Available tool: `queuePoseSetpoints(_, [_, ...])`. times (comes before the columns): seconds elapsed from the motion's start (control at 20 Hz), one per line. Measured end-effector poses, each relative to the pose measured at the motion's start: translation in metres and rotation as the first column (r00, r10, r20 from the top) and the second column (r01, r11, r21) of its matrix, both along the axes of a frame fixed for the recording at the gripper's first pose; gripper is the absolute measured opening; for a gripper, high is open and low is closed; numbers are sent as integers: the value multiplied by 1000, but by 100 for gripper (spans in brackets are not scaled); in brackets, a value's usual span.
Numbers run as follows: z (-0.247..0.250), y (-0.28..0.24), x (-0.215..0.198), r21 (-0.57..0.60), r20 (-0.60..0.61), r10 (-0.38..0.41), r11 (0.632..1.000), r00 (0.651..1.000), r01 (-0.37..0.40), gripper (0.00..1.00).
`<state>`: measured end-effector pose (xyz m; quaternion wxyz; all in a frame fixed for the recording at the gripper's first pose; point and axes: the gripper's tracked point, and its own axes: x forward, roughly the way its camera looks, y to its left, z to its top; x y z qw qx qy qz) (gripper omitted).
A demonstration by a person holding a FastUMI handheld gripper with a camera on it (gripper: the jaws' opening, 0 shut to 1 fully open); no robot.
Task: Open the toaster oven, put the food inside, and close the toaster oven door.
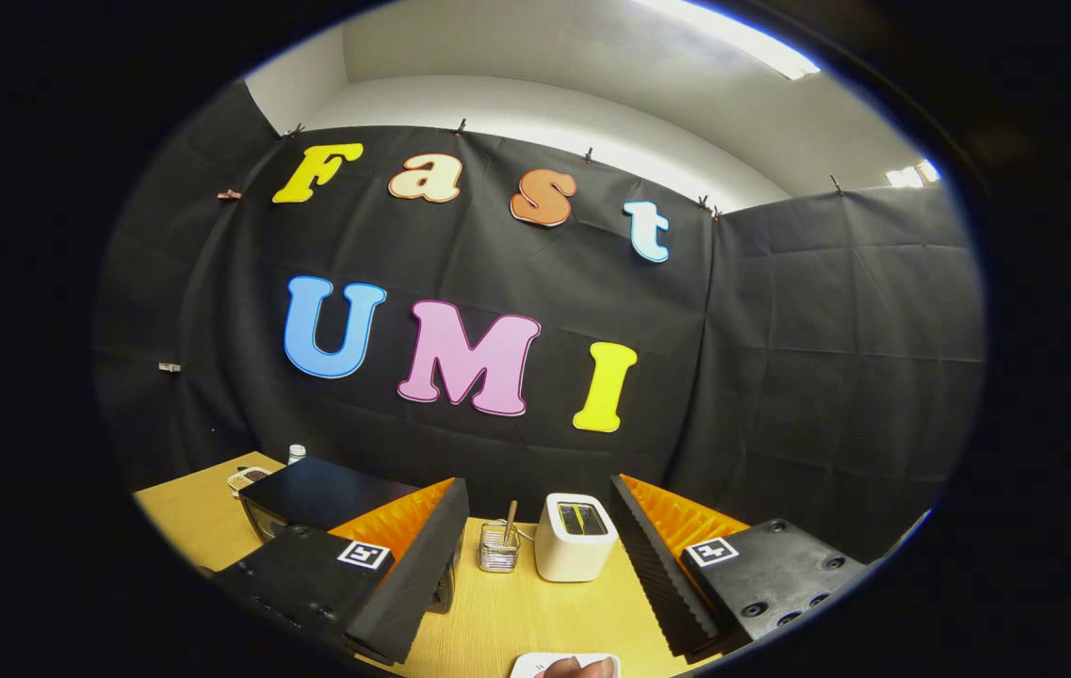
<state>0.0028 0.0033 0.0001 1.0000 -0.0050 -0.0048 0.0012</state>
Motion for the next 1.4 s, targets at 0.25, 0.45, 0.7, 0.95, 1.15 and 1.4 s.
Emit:
queuePoseSetpoints(0.25, [-1, -1, 0, 5, -1, -2, 1000, 1000, 2, 98])
queuePoseSetpoints(0.45, [-3, -1, 0, 14, -7, -5, 1000, 1000, 5, 98])
queuePoseSetpoints(0.7, [-4, 0, -1, 25, -19, 3, 1000, 1000, -3, 98])
queuePoseSetpoints(0.95, [-7, 26, 0, 33, -26, 45, 998, 999, -44, 98])
queuePoseSetpoints(1.15, [-24, 67, 4, 59, -52, 98, 994, 994, -95, 98])
queuePoseSetpoints(1.4, [-51, 148, 11, 162, -113, 195, 971, 974, -175, 98])
